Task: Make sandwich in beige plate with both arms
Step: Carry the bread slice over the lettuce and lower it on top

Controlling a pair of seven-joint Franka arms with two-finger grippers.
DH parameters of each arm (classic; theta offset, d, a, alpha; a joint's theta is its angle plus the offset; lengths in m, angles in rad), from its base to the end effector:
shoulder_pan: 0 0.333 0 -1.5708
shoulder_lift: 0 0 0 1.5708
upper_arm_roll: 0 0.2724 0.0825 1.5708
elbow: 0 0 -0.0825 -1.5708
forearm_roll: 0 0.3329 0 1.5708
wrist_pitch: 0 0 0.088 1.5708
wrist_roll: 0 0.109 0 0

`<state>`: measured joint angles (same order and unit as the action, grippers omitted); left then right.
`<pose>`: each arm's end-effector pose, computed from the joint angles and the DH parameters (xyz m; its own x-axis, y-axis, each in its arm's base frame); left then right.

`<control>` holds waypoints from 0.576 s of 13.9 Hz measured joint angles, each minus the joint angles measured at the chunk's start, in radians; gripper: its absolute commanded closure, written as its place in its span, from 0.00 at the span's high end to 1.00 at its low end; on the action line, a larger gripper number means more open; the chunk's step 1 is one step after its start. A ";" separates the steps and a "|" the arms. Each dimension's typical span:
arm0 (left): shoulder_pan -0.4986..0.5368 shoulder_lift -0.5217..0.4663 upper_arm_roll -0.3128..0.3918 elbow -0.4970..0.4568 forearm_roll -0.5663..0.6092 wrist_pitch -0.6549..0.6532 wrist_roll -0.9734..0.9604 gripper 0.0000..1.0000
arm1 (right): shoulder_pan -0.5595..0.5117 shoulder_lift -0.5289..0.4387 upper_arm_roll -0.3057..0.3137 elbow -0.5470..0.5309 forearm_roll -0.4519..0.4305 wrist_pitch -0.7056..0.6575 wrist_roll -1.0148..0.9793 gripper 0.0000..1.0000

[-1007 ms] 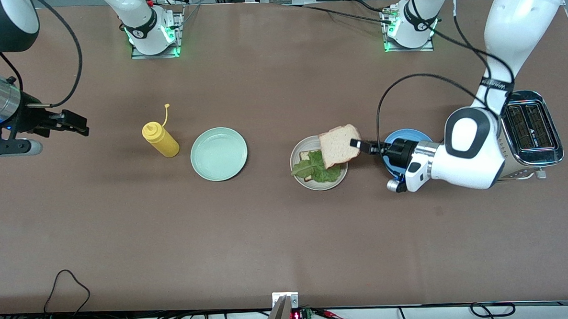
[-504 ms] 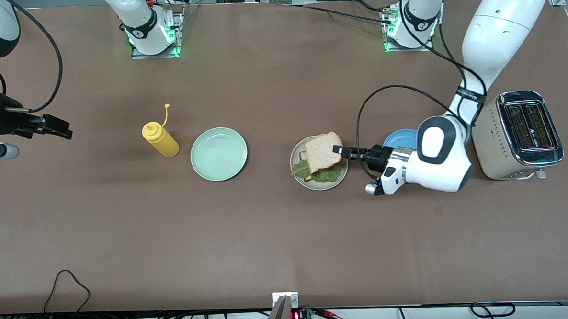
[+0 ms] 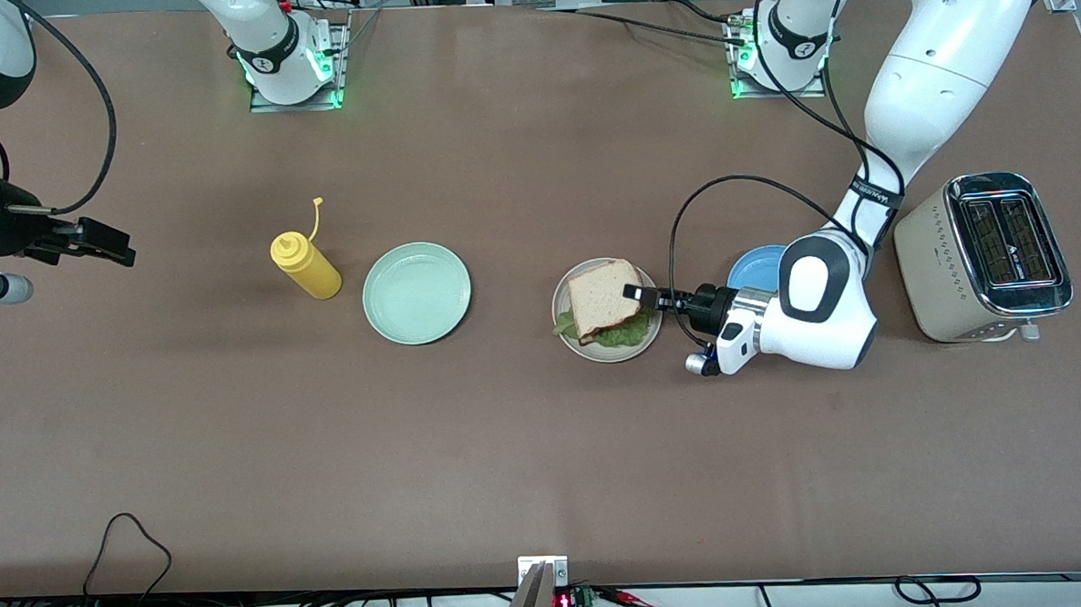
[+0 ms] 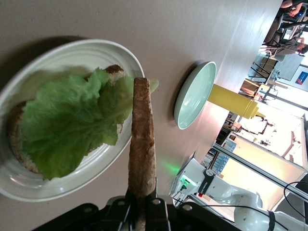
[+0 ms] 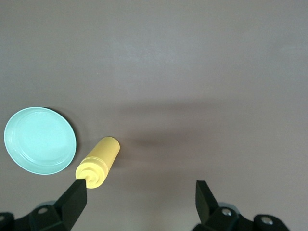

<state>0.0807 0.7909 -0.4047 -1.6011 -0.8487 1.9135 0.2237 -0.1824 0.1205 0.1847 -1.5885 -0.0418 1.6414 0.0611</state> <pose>0.5587 -0.2170 0.2042 0.9001 -0.2029 -0.3856 0.2193 -0.5539 0.8032 0.5358 -0.0078 0.5157 0.9964 -0.0557 -0.0642 -0.0543 -0.9983 0.0233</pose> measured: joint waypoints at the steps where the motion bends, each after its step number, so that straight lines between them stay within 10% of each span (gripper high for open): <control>1: 0.000 0.006 0.001 0.000 0.000 0.003 0.017 0.00 | -0.001 0.000 0.000 0.000 0.000 0.001 0.000 1.00; 4: 0.003 0.032 0.008 0.001 0.000 0.006 0.058 0.13 | -0.002 0.000 0.000 0.000 -0.001 0.001 0.000 1.00; 8: 0.011 0.069 0.012 0.006 0.000 0.015 0.072 1.00 | -0.003 0.000 0.000 0.000 -0.002 0.001 0.000 1.00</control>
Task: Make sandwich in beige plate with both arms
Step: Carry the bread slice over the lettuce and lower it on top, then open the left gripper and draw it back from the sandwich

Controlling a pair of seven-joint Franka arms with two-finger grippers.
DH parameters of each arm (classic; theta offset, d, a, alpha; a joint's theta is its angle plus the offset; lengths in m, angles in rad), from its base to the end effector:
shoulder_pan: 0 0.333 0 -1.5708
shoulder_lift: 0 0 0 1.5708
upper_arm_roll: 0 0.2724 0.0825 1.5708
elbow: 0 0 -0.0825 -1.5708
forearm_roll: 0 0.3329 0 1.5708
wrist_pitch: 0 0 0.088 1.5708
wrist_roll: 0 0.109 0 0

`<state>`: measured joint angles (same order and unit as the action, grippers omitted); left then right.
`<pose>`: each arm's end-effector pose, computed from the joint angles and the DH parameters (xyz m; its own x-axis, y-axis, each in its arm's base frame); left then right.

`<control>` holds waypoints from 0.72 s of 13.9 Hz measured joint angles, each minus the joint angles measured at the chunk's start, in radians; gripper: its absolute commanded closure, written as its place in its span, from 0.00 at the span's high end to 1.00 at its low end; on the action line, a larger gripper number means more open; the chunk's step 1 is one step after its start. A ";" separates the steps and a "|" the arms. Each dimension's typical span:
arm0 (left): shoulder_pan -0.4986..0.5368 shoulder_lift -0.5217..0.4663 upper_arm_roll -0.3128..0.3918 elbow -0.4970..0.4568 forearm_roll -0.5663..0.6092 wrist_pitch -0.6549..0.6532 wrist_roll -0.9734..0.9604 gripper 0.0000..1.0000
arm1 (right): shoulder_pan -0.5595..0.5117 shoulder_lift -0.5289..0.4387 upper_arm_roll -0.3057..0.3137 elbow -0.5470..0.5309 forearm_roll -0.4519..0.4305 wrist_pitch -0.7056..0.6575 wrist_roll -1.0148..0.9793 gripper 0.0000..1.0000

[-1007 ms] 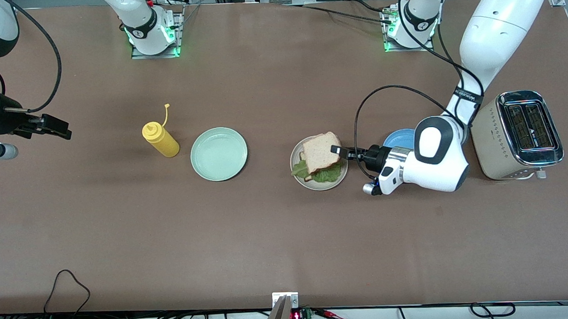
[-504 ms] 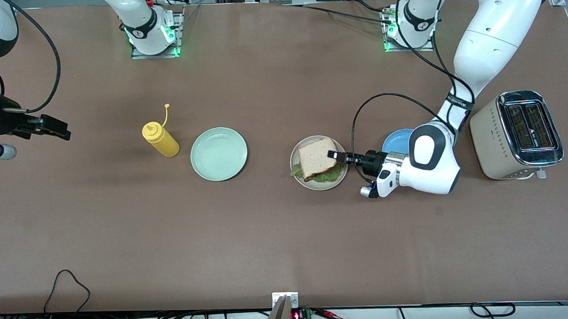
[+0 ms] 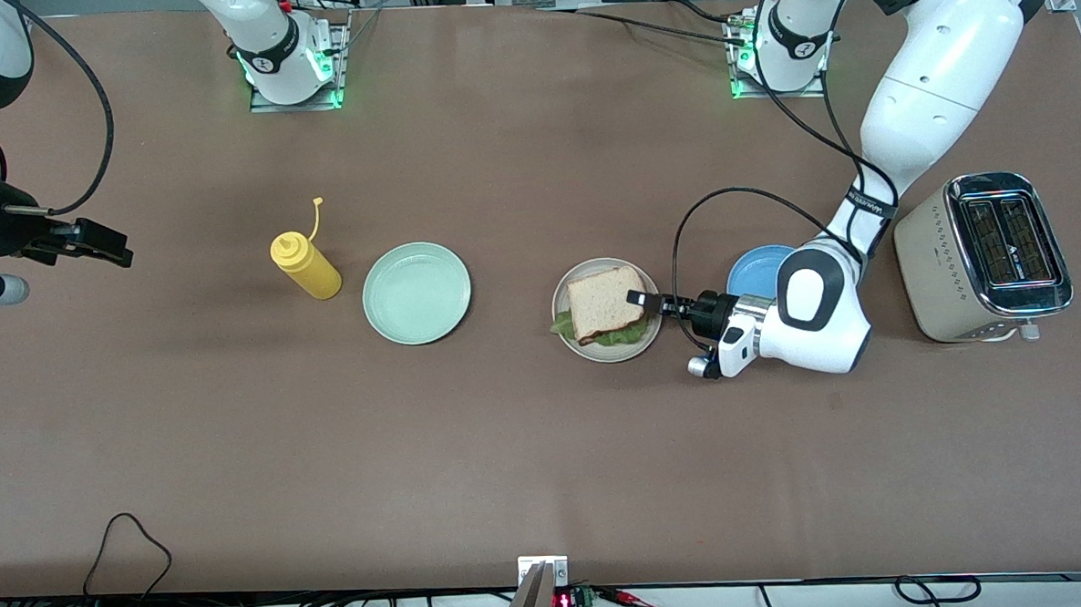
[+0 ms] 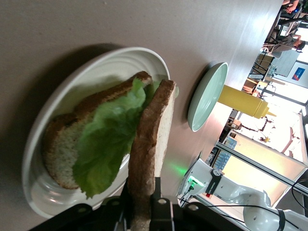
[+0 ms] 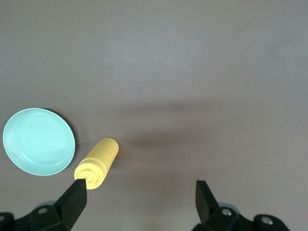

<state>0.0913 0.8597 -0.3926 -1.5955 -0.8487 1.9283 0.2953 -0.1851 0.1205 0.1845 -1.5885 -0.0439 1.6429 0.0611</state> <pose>0.5560 -0.2050 0.1664 0.9008 -0.2113 -0.3794 0.2163 -0.5393 0.8139 0.5360 -0.0095 0.5158 0.9963 -0.0584 -0.0626 -0.0569 -0.9981 0.0253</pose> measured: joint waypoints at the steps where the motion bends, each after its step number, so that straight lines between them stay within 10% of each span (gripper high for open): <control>1: 0.001 0.008 0.001 0.007 0.000 0.011 0.003 1.00 | 0.000 0.000 0.000 0.000 0.000 0.000 0.000 1.00; 10: 0.011 0.019 0.024 0.074 0.029 0.050 0.005 1.00 | -0.002 0.000 0.000 0.001 0.000 0.001 0.000 1.00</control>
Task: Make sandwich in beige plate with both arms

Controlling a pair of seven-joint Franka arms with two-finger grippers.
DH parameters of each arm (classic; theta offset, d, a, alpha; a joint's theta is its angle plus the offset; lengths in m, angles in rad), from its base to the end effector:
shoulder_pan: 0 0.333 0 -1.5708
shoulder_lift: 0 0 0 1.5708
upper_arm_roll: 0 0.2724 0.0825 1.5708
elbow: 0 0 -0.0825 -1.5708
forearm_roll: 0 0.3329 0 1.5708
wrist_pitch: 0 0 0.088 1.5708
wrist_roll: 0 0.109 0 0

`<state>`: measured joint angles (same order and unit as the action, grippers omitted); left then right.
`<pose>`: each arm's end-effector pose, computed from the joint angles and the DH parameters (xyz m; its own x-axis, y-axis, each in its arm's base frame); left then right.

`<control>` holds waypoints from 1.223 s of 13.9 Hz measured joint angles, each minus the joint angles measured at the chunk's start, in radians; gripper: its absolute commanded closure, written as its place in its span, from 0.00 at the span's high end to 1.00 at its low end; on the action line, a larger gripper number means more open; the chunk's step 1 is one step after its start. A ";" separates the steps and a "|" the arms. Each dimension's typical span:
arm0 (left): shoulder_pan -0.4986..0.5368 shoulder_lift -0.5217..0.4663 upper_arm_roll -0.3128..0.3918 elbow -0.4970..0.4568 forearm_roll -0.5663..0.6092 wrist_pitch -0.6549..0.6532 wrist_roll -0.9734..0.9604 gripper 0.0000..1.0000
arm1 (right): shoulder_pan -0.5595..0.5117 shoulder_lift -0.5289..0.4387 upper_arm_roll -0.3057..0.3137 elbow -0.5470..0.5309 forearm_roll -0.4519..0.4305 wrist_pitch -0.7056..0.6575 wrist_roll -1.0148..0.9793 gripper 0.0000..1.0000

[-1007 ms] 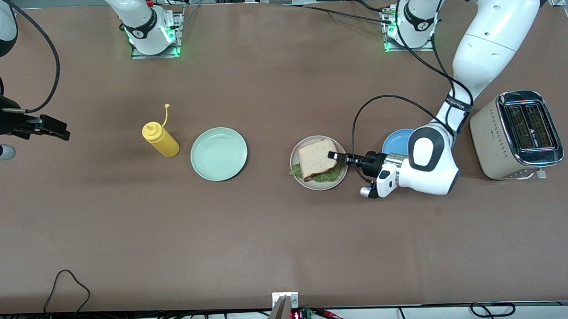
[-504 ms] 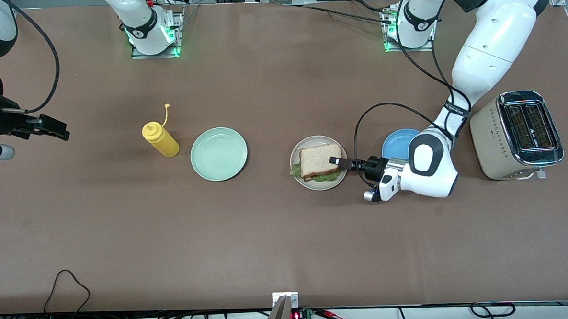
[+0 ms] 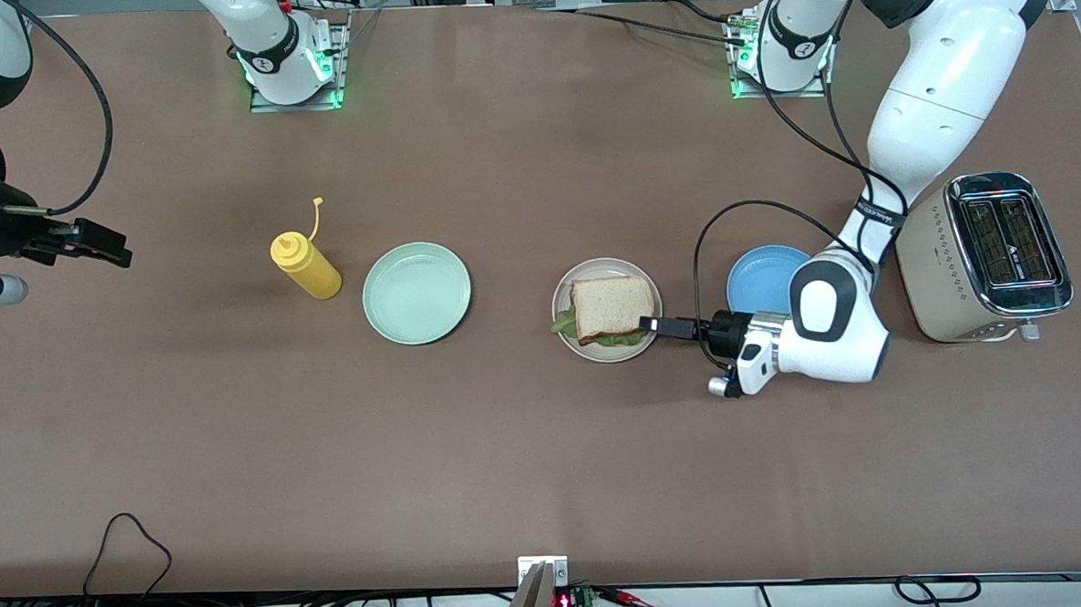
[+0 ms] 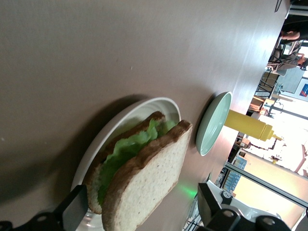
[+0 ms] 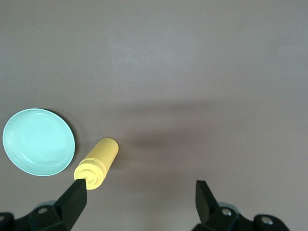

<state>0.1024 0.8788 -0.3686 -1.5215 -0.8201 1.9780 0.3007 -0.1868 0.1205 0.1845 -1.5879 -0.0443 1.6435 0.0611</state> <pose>0.5863 -0.1790 0.1730 0.9423 -0.1421 -0.3030 0.1745 -0.5641 0.8071 0.5361 -0.0105 0.5161 0.9963 -0.0600 -0.0614 -0.0586 -0.9980 0.0256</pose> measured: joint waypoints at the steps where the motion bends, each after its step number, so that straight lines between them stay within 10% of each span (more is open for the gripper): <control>1: 0.006 -0.009 0.000 0.014 0.017 -0.010 0.000 1.00 | -0.001 0.000 0.000 0.000 0.000 0.000 0.000 1.00; 12: 0.047 -0.359 0.006 0.039 0.730 -0.190 -0.237 1.00 | -0.005 0.000 0.000 0.001 -0.001 0.000 0.000 1.00; 17: 0.206 -0.500 0.014 0.040 0.785 -0.232 -0.238 1.00 | -0.008 0.000 -0.001 0.001 -0.001 0.000 0.000 1.00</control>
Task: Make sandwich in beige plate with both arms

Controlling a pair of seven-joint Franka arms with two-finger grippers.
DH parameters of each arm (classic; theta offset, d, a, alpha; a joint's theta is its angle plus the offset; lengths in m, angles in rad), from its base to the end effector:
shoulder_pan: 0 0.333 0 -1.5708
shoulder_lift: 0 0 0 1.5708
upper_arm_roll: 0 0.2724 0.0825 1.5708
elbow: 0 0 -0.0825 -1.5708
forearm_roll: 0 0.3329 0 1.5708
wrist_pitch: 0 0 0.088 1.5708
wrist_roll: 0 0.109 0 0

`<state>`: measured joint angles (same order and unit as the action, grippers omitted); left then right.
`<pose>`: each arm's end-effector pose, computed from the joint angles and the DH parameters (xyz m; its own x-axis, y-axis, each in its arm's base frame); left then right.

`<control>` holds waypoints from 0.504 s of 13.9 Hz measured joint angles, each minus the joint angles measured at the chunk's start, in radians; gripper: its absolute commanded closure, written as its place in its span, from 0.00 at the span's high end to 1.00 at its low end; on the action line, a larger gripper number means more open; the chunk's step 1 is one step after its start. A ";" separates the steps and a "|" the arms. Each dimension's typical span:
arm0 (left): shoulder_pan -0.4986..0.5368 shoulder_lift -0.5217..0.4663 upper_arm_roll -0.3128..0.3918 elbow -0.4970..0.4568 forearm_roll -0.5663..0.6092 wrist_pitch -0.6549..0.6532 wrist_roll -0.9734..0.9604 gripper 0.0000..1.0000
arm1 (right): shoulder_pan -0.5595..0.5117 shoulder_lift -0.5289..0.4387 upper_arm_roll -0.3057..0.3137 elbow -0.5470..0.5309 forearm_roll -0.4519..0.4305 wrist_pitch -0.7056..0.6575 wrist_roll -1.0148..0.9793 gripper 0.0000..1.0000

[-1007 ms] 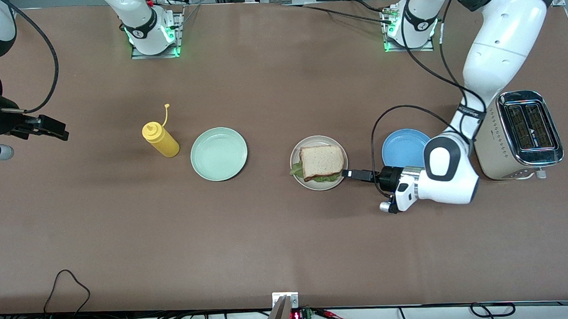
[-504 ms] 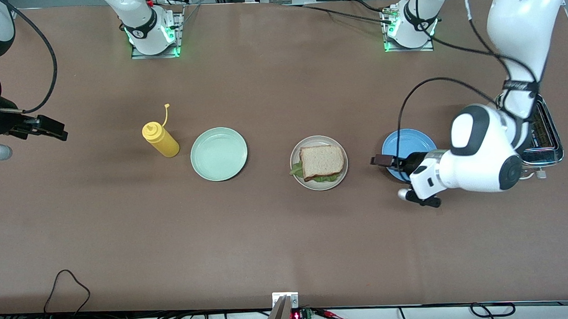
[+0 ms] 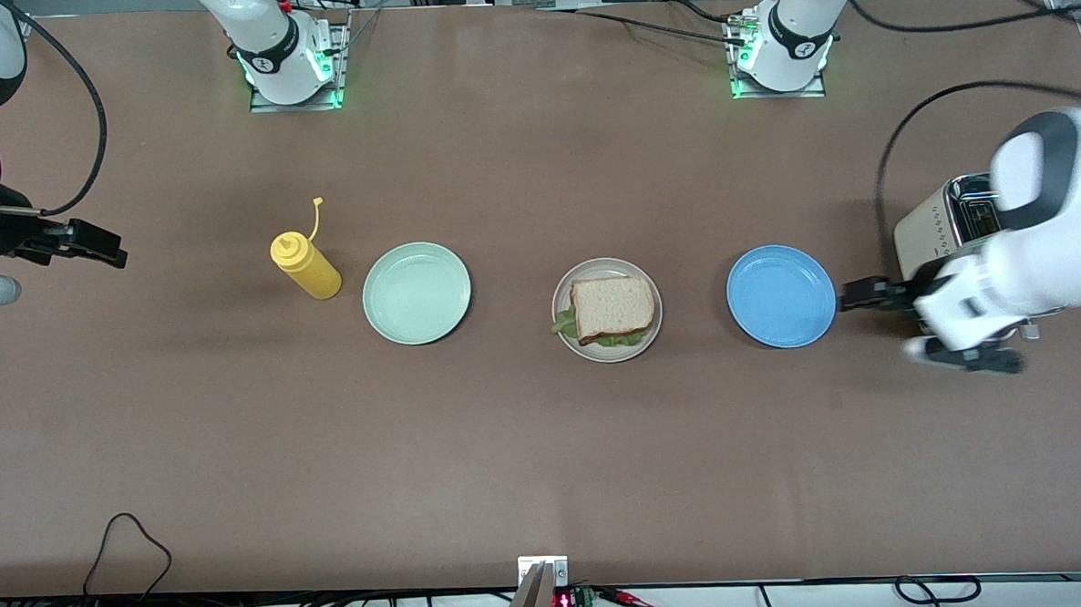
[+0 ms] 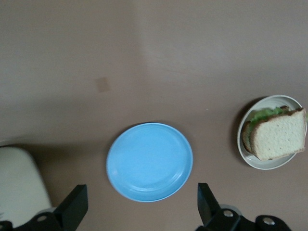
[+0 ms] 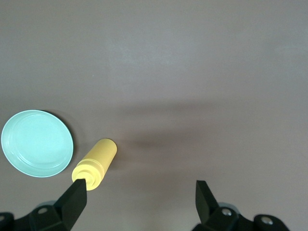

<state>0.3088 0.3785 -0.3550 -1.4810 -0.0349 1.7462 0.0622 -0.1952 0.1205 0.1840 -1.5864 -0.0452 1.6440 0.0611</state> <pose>0.5931 -0.0037 0.4341 0.9926 -0.0899 -0.0815 -0.0753 -0.9831 0.1671 0.5361 -0.0154 0.5168 0.9959 -0.0689 -0.0593 -0.0674 -0.9974 0.0265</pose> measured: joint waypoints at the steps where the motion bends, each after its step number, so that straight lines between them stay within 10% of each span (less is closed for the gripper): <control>1: 0.024 -0.020 0.000 0.000 0.000 -0.004 0.003 1.00 | 0.000 0.000 0.000 0.000 0.000 0.000 0.000 1.00; 3: 0.003 -0.049 0.022 -0.001 0.018 -0.005 0.006 1.00 | 0.000 0.000 0.000 0.000 0.000 0.002 0.000 1.00; 7: -0.299 -0.113 0.334 0.007 0.027 -0.001 0.000 1.00 | 0.002 0.000 0.005 0.001 0.010 0.010 0.000 1.00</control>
<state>0.0100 0.2653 -0.0207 -1.4742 -0.0081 1.7454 0.0617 -0.1935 0.1203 0.1893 -1.5852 -0.0356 1.6537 0.0612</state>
